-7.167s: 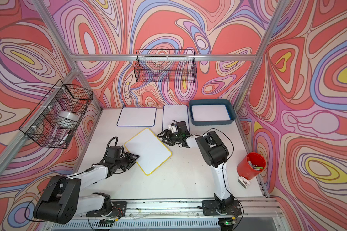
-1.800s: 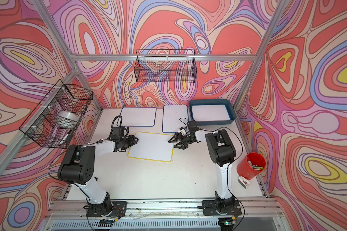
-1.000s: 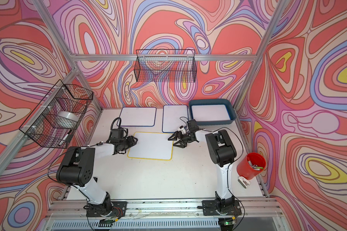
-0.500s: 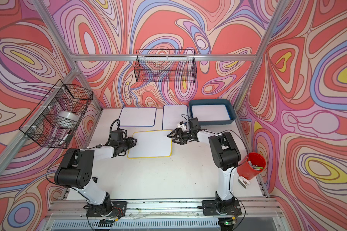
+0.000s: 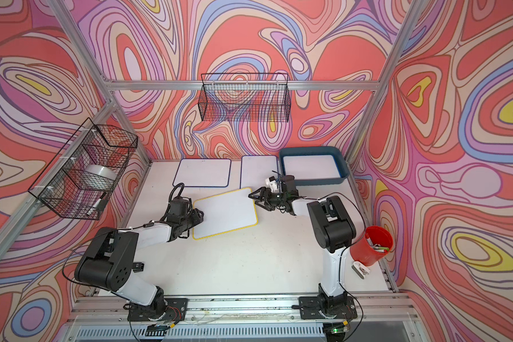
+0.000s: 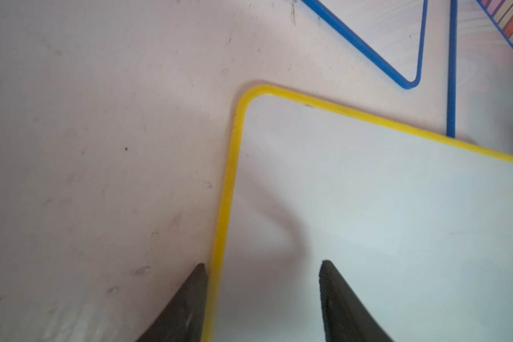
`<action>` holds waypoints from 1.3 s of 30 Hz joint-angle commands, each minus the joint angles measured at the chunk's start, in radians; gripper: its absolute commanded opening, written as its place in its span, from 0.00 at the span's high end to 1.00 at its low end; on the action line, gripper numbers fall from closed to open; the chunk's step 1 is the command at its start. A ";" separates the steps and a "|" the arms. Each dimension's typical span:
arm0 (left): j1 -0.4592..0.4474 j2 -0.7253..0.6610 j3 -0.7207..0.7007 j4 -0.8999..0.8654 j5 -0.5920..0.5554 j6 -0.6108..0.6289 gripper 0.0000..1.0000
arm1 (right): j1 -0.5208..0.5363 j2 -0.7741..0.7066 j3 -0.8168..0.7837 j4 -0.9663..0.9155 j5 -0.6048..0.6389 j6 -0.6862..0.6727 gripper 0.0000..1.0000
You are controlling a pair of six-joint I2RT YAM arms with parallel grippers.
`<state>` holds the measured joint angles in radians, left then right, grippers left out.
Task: Put the whiteboard into the storage box
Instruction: Pick up the whiteboard at the center of the board.
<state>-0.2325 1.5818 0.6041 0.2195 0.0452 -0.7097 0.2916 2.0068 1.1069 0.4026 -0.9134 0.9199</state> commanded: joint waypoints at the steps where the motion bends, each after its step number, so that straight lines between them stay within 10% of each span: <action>1: -0.180 0.073 -0.077 -0.143 0.556 -0.162 0.46 | 0.142 0.041 -0.029 0.228 -0.271 0.148 0.28; 39: -0.245 -0.060 -0.135 -0.207 0.456 -0.171 0.46 | 0.146 0.049 -0.123 0.339 -0.130 0.343 0.29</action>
<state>-0.3931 1.4517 0.5068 0.1692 0.2394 -0.8833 0.2913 2.0136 1.0477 0.9195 -0.7868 1.1679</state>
